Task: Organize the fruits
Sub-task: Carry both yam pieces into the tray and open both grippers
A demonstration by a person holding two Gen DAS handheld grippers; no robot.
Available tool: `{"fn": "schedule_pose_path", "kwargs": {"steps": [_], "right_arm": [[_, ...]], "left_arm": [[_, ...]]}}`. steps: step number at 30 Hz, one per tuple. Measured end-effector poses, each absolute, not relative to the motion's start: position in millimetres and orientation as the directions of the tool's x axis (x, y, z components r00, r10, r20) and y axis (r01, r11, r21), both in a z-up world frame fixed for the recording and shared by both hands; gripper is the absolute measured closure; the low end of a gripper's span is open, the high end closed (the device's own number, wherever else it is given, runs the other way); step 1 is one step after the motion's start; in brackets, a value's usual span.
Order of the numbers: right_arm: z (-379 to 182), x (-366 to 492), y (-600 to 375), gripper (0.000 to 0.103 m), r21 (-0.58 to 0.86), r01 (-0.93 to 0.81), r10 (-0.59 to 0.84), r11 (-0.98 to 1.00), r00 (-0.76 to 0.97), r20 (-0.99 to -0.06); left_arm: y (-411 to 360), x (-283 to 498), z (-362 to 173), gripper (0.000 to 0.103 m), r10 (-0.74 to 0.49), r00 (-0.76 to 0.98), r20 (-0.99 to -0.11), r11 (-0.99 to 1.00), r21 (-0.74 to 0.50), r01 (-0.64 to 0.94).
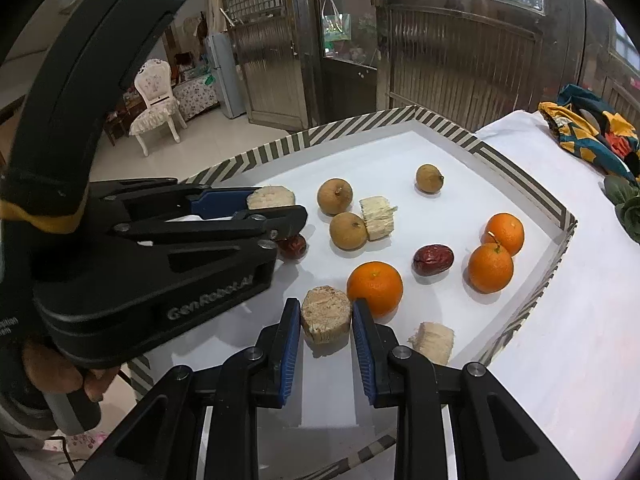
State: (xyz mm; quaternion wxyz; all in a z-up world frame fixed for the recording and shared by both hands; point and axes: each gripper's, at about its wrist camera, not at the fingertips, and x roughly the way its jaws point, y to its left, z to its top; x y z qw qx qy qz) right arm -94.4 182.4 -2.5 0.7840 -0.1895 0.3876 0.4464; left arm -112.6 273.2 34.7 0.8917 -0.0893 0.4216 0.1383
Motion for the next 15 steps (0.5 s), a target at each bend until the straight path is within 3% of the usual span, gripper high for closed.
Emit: {"fn": "schedule_pose_path", "kwargs": {"steps": [8, 10, 12, 15], "right_arm": [[-8, -98, 188, 0.078, 0.039, -0.859, 0.546, 0.51, 0.289, -0.786], [-5, -98, 185, 0.077, 0.064, -0.857, 0.562, 0.511, 0.277, -0.78], [-1, -96, 180, 0.075, 0.103, -0.848, 0.584, 0.52, 0.264, -0.768], [8, -95, 167, 0.072, 0.135, -0.832, 0.611, 0.538, 0.274, -0.743]], "left_arm": [[273, -113, 32, 0.073, 0.186, 0.593, -0.784, 0.938, -0.037, -0.344], [273, -114, 32, 0.067, 0.186, 0.591, -0.785, 0.937, -0.04, -0.348], [272, -115, 34, 0.046, 0.173, 0.601, -0.78, 0.936, -0.059, -0.346], [266, -120, 43, 0.038, 0.189, 0.631, -0.753, 0.938, -0.052, -0.343]]}}
